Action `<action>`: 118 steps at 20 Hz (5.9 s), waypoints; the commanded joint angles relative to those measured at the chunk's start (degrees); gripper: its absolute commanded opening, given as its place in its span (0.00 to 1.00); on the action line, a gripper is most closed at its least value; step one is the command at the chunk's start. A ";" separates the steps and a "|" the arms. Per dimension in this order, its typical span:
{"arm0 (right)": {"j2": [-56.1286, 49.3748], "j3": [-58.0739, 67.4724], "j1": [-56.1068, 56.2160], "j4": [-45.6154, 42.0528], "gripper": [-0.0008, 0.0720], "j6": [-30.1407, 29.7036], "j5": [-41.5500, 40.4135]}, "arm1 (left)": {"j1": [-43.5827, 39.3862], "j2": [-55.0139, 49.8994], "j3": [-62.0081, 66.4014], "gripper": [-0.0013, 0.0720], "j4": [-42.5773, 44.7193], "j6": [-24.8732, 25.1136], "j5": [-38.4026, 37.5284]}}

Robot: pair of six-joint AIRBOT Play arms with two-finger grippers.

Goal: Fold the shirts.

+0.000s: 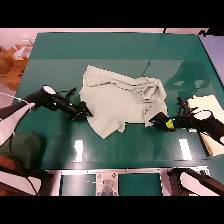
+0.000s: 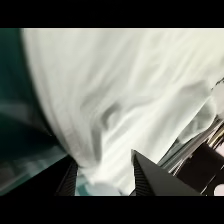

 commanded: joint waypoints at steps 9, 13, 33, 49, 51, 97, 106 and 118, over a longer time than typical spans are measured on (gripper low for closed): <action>-0.09 0.74 0.13 5.07 0.04 -3.91 5.53 | -1.20 2.08 1.31 0.05 4.50 1.40 2.80; 3.63 8.11 -0.13 15.52 0.04 -7.85 17.35 | -1.20 5.86 3.41 0.05 16.55 -4.20 2.45; 8.41 0.81 -41.35 0.79 0.61 0.63 10.67 | -1.22 5.95 4.26 0.05 14.32 3.08 7.52; -1.57 2.99 -39.19 -5.46 0.71 -1.99 17.99 | -1.22 5.95 4.26 0.05 14.29 5.16 8.96; -3.80 2.99 -37.09 -5.44 0.68 -1.99 17.70 | -1.22 5.95 4.26 0.05 14.27 5.16 8.96; -14.23 31.34 -9.90 37.97 0.04 -30.95 -14.19 | -1.22 4.22 36.70 0.05 21.00 1.01 23.12; -28.61 40.02 -16.65 39.50 0.26 -31.15 2.43 | 1.62 -1.05 38.56 0.78 18.75 2.16 18.01; -17.97 22.34 -36.48 14.69 0.09 -24.26 24.35 | 18.69 0.94 21.66 0.75 19.58 1.49 -15.37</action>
